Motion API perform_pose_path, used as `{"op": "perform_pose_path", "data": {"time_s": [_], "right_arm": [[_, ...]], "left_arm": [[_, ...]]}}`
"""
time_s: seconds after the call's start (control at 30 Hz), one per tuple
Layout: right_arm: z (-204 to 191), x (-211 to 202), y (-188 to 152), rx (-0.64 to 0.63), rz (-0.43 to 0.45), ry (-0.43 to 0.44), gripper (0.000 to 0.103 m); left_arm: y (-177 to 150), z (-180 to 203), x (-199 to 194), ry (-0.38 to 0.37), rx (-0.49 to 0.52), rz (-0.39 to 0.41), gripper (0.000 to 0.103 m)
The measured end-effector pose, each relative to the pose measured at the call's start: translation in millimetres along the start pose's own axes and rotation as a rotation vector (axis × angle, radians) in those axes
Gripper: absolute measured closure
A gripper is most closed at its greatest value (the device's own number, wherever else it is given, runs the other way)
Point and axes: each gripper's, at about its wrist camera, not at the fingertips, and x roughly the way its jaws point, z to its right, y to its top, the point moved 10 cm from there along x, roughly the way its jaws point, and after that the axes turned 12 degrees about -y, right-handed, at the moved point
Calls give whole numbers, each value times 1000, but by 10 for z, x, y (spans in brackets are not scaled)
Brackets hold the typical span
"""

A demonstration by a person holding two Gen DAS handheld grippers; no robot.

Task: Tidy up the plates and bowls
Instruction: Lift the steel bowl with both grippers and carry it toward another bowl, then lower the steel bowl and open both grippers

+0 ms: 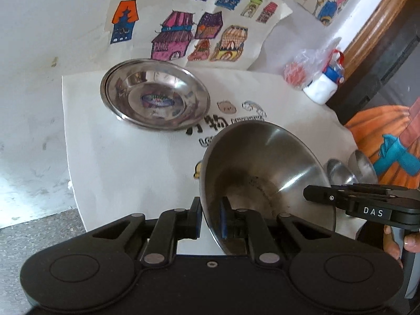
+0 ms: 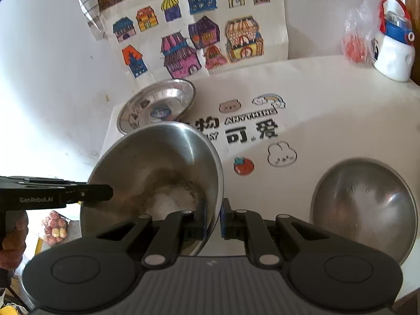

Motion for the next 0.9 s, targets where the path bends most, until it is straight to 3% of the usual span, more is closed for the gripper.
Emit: {"op": "perform_pose_path", "data": {"time_s": [0.37, 0.5, 0.6, 0.9], "right_arm": [[119, 102, -89, 14, 14, -27, 91], [99, 76, -82, -8, 42, -35, 87], [102, 37, -79, -39, 80, -65, 77], [204, -179, -20, -44, 163, -75, 39]], "left_arm": [[-84, 12, 134, 3, 14, -28, 90], [-74, 16, 145, -6, 27, -21, 85], [-79, 27, 123, -21, 32, -1, 82], [-15, 122, -114, -8, 87, 101, 50]]}}
